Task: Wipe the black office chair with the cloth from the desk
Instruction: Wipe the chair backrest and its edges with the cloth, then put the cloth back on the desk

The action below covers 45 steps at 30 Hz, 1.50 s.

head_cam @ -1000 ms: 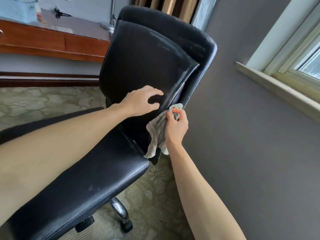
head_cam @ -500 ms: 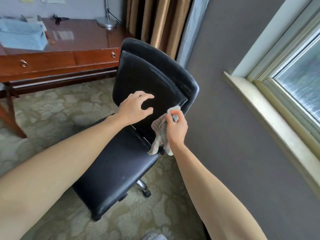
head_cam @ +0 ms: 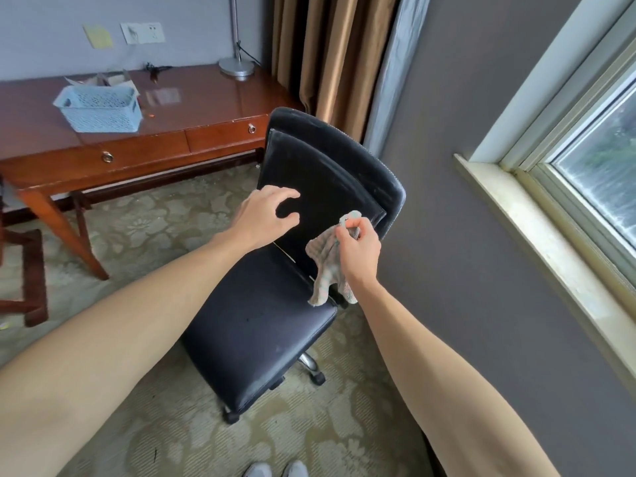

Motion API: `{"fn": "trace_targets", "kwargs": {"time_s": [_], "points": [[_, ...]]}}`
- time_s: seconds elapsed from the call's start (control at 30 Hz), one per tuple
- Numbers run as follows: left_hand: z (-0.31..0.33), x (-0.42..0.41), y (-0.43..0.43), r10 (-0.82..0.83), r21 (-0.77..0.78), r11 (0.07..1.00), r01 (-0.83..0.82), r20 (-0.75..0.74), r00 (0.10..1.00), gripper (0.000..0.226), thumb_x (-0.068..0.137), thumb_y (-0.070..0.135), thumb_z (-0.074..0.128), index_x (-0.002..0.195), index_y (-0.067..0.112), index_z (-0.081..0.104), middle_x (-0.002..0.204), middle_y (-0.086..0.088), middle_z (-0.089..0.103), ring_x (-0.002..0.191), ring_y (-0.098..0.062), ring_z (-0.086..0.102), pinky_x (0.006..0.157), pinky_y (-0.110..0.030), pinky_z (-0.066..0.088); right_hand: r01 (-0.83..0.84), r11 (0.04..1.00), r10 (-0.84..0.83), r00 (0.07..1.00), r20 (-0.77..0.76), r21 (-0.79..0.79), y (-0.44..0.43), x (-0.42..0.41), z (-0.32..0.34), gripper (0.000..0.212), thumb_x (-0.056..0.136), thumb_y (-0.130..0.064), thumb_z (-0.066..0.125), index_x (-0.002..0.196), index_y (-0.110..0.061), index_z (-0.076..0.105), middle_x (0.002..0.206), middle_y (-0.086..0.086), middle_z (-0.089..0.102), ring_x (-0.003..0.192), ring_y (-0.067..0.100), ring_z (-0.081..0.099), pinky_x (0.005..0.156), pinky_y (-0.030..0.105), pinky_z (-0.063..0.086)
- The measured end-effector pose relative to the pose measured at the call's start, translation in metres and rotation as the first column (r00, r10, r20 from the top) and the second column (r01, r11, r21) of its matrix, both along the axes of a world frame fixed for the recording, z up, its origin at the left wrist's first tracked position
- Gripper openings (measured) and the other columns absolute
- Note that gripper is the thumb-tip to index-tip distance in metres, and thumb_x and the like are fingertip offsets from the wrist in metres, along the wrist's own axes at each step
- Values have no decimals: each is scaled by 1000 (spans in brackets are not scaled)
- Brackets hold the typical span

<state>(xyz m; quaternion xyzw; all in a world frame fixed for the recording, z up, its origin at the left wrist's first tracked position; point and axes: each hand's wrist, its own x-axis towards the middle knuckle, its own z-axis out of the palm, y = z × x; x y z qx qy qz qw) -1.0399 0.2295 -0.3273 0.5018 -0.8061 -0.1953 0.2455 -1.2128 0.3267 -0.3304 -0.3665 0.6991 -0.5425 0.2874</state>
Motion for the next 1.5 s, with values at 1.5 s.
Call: {"fn": "trace_targets", "kwargs": {"time_s": [1.5], "points": [[-11, 469, -311, 360, 26, 932, -362, 51, 931, 33, 85, 45, 57, 117, 37, 61, 124, 10, 61, 110, -20, 57, 91, -39, 46, -413, 910, 412, 904, -113, 16, -406, 454, -32, 8, 85, -26, 63, 79, -29, 59, 74, -17, 64, 71, -4, 57, 69, 21, 42]]}}
